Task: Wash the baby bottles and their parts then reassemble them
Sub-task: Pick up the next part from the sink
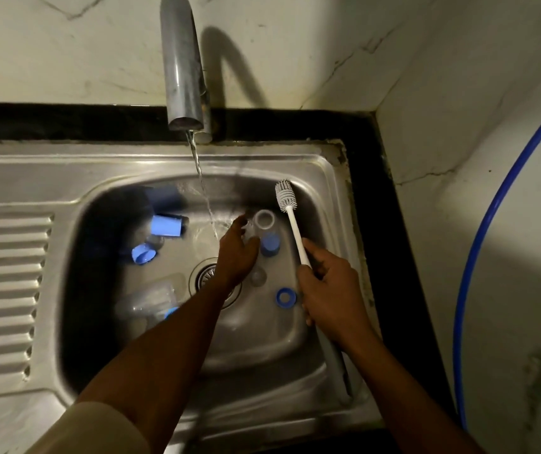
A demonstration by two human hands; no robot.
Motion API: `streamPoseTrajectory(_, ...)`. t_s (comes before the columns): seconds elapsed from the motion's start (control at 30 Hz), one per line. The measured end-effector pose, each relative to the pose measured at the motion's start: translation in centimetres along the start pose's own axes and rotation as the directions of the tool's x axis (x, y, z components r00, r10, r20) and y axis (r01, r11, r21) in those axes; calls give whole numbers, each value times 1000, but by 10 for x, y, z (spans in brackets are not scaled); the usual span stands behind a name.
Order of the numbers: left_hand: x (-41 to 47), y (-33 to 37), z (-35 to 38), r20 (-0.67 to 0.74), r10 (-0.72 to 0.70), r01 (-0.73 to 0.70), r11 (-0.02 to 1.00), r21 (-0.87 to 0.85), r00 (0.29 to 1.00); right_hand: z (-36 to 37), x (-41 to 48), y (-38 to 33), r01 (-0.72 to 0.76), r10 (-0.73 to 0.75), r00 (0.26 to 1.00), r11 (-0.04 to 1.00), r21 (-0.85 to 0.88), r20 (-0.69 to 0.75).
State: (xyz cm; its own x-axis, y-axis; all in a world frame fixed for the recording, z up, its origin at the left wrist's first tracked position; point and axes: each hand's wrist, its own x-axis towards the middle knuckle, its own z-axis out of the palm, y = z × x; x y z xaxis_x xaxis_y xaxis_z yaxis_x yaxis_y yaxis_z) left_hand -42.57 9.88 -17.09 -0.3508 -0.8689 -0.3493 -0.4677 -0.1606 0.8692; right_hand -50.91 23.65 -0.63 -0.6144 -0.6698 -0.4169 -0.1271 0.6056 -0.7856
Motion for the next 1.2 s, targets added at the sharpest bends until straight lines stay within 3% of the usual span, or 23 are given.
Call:
streamPoseTrajectory(0.07, -13, -13, 2, -24, 4, 0, 987, 160, 1000, -1, -2, 0, -6, 6, 1000, 1000, 21, 6)
streamPoseTrajectory(0.2, -35, -50, 13, 217, 92, -185, 868, 461, 972, 1, -8, 3, -22, 22, 1000, 999, 48, 7)
streamPoseTrajectory(0.33, -36, -50, 20, 145, 163, -214, 853, 476, 976, 0, -18, 2, -86, 81, 996, 986, 141, 44)
streamPoseTrajectory(0.47, -31, -35, 1, -75, -41, 58, 968, 244, 996, -3, -31, -5, -129, 103, 987, 968, 216, 126)
streamPoseTrajectory(0.53, -26, -20, -23, -131, -219, 200, 969, -143, 967, 0, -37, -9, -170, 130, 975, 958, 231, 178)
streamPoseTrajectory(0.6, -19, -2, -52, -44, -360, 257, 742, -619, 932, 6, -42, -13, -246, 186, 951, 938, 243, 245)
streamPoseTrajectory(0.67, -12, 13, -81, 104, -335, 271, 502, -821, 937, 13, -49, -22, -314, 216, 915, 912, 265, 340)
streamPoseTrajectory(0.83, -13, 57, -113, 406, -139, 428, 268, -863, 903, 35, -62, -49, -307, 133, 880, 892, 332, 456)
streamPoseTrajectory(0.97, -16, 86, -124, 467, -92, 476, 115, -872, 879, 40, -64, -64, -381, 125, 857, 807, 451, 500)
streamPoseTrajectory(1.03, -17, 90, -130, 460, -85, 466, 76, -882, 884, 34, -63, -65, -512, 144, 793, 684, 520, 591)
streamPoseTrajectory(1.1, -20, 95, -131, 462, -72, 468, 119, -876, 884, 23, -63, -69, -645, 151, 714, 524, 557, 684)
streamPoseTrajectory(1.2, -19, 97, -129, 449, -67, 454, 134, -881, 891, 7, -62, -77, -743, 159, 643, 369, 558, 750)
